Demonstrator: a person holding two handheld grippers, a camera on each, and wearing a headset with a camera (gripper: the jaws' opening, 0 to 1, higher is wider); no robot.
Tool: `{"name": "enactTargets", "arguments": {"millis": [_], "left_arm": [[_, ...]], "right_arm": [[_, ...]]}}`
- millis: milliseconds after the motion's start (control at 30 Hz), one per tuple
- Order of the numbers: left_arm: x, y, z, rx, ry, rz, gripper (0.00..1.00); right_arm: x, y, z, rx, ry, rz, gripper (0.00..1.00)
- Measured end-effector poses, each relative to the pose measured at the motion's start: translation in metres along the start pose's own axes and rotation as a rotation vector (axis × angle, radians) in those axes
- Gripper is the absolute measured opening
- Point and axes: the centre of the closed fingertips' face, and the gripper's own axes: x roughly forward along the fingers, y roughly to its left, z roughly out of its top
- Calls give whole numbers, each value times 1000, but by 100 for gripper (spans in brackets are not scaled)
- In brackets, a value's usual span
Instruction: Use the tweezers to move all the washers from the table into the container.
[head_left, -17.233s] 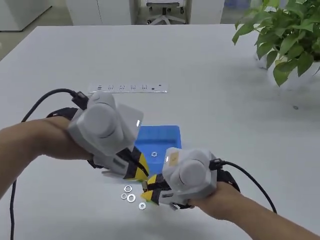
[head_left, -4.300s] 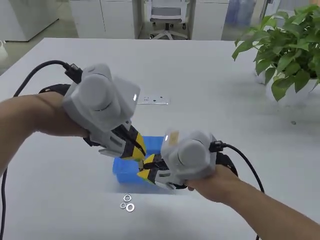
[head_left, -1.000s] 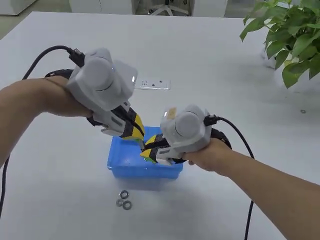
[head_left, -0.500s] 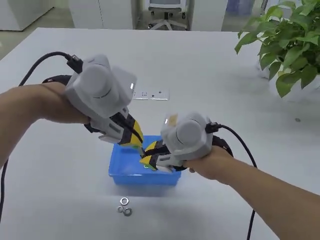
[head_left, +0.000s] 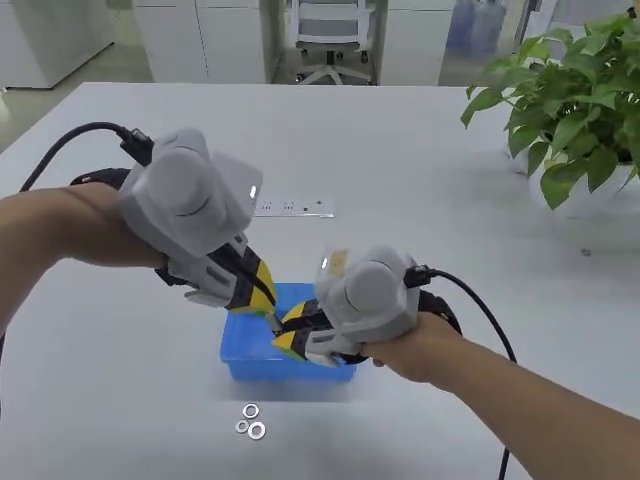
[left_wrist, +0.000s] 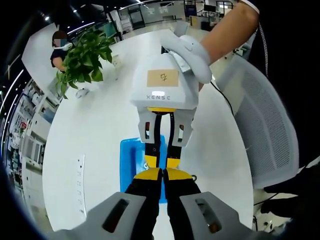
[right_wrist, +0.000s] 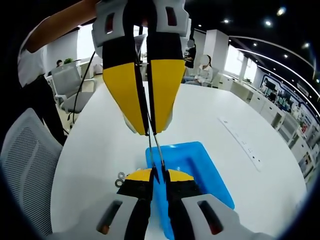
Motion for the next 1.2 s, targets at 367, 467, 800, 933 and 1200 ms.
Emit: {"name": "enactTargets", "arguments": {"millis": [367,467,800,933,1200], "left_arm": [[1,-26,-5,-8,9,-9,5],[2,-33,-7,-12,12,-14,5],[12,-49,-14,-30,11,-36,5],[16,-54,-16,-34,13,-46,5],[23,-60,-22,-51,8,-61,5]], "right_arm": [[5,29,-2,-15,6,33,11],[7,36,-4,-14,6,42,11],[17,55,-13,-5,16,77,11],[20,59,-17,0,21,86,11],[25,67,-24,7,30,103,11]]}}
